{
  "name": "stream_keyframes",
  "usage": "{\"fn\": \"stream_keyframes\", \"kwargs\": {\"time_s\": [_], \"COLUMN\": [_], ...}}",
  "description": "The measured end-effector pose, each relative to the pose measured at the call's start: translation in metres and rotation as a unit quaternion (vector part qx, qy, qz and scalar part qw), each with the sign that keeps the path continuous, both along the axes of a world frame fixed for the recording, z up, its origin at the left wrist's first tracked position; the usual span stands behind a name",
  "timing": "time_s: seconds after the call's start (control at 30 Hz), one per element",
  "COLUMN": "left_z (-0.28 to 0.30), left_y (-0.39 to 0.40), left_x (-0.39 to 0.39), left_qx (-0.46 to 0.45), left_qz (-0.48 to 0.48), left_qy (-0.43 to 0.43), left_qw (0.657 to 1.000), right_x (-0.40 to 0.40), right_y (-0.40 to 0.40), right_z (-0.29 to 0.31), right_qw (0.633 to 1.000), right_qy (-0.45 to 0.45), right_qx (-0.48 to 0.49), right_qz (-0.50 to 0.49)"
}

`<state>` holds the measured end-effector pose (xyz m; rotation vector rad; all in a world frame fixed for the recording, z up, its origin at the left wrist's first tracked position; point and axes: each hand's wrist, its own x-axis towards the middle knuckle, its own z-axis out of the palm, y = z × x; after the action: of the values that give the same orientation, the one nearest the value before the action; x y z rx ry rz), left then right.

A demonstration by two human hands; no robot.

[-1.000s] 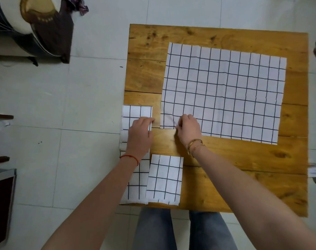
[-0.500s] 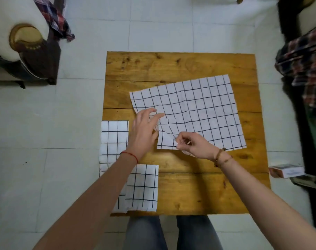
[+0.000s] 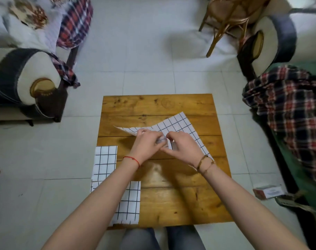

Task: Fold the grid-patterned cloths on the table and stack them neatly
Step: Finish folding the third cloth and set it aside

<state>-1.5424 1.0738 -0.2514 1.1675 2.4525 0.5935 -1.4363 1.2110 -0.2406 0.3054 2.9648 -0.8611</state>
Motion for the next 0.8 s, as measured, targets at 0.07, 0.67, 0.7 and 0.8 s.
{"fn": "stream_keyframes", "kwargs": {"time_s": [0.07,0.67,0.7,0.8], "left_z": [0.02,0.191,0.199,0.221], "left_y": [0.007,0.012,0.011,0.008], "left_x": [-0.001,-0.027,-0.029,-0.037], "left_qx": [-0.011,0.068,0.071,0.087], "left_qz": [-0.004,0.074,0.08,0.083], "left_qy": [0.022,0.127,0.132,0.145], "left_qw": [1.0,0.987,0.985,0.982], "right_x": [-0.002,-0.009,-0.009,-0.007], "right_y": [0.006,0.091,0.095,0.105], "right_z": [0.021,0.213,0.22,0.235], "right_qw": [0.999,0.988,0.987,0.985], "right_qy": [0.015,0.129,0.133,0.14], "right_qx": [0.036,0.06,0.066,0.076], "right_qz": [0.006,-0.062,-0.065,-0.071]}}
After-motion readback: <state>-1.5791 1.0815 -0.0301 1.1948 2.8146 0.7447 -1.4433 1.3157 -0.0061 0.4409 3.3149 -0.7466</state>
